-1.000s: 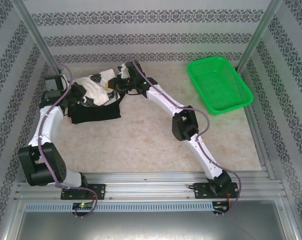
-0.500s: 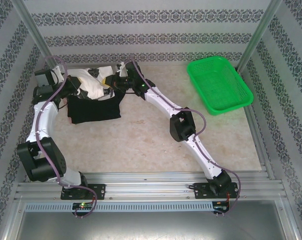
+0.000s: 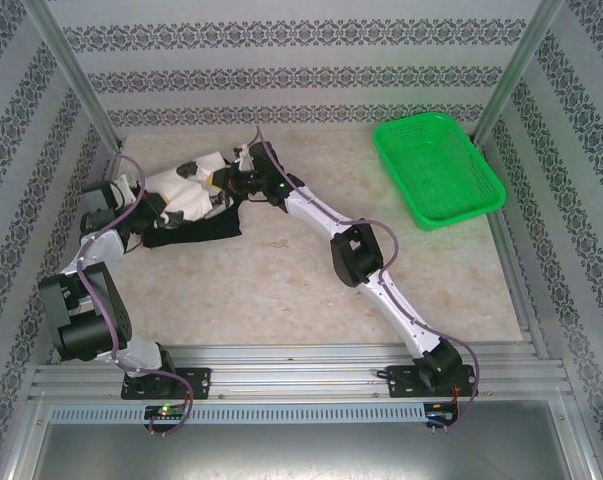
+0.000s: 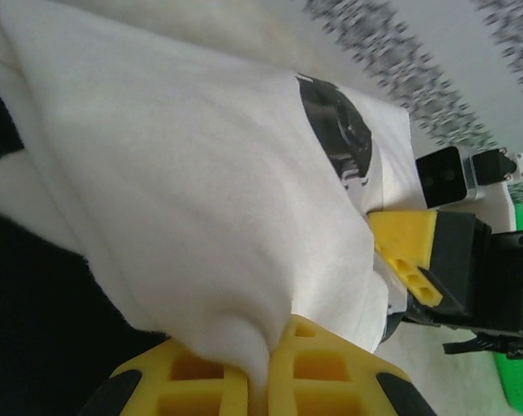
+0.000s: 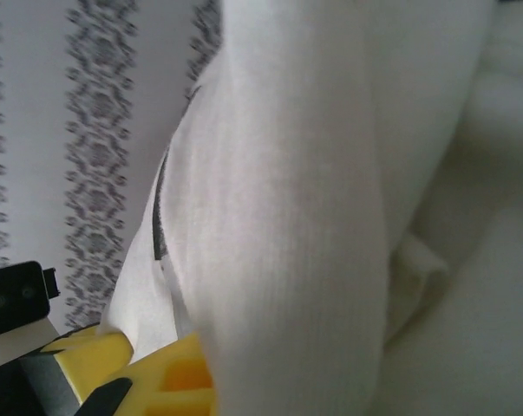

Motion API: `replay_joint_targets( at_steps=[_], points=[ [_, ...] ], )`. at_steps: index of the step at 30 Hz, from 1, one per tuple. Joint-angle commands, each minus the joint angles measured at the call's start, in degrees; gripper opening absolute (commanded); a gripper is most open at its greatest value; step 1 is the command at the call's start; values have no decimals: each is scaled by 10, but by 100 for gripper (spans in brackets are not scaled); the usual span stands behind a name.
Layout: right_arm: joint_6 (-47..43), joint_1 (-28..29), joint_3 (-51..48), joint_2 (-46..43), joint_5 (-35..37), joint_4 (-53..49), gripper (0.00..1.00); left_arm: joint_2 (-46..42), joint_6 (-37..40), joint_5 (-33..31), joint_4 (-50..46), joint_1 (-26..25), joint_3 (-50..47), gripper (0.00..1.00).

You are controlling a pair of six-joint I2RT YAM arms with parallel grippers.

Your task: Fold and stack the t-shirts

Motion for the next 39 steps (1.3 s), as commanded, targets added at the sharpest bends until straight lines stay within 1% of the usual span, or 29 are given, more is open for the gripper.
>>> replay_joint_targets(
  at_steps=[1,2,3,4,5,6,7,9,11,15,16,17,18,21,25,28,31,32,36,37,39],
  points=[
    [1,5,-14,-2,-13,-2,0,0,20,13,35,29,-24,3],
    [-3,5,-16,-3,-12,-10,2,2,24,9,26,36,-30,5],
    [-9,4,-16,-3,-11,-22,4,5,29,3,18,41,-33,8],
    [-13,4,-16,-4,-7,-33,8,6,31,-4,12,45,-36,15],
    [-20,5,-16,-6,-2,-43,20,8,33,-12,6,49,-37,26],
    [-26,4,-16,-7,3,-56,25,11,32,-17,3,51,-36,33],
    [-31,4,-16,-8,6,-65,27,16,33,-23,-3,52,-32,38],
    [-37,3,-17,-10,17,-97,39,31,38,-45,-31,55,-15,50],
    [-37,1,-33,-23,24,-105,42,36,38,-61,-46,58,0,58],
    [-40,0,-108,-87,54,-72,58,29,34,-96,-68,60,37,62],
    [-40,0,-121,-102,61,-63,60,32,34,-101,-76,59,49,62],
    [-41,-1,-130,-116,65,-61,68,36,33,-111,-91,60,64,62],
    [-42,-3,-135,-127,67,-61,73,41,32,-118,-104,59,79,62],
    [-57,-8,-158,-175,66,-64,77,39,26,-131,-124,61,105,63],
    [-123,-23,-205,-256,67,-135,80,3,7,-138,-147,65,130,67],
    [-182,-46,-298,-352,68,-172,84,-51,-20,-111,-154,64,143,70],
    [-254,-74,-403,-458,71,-209,88,-107,-43,-93,-184,54,155,76],
    [-282,-85,-446,-500,76,-222,91,-122,-46,-84,-195,46,157,76],
    [-361,-124,-620,-666,91,-246,96,-155,-48,-88,-277,-6,174,79],
    [-380,-130,-666,-712,100,-249,98,-163,-45,-103,-294,-29,173,79],
    [-401,-142,-749,-793,118,-252,98,-176,-36,-141,-313,-83,165,80]
  ],
)
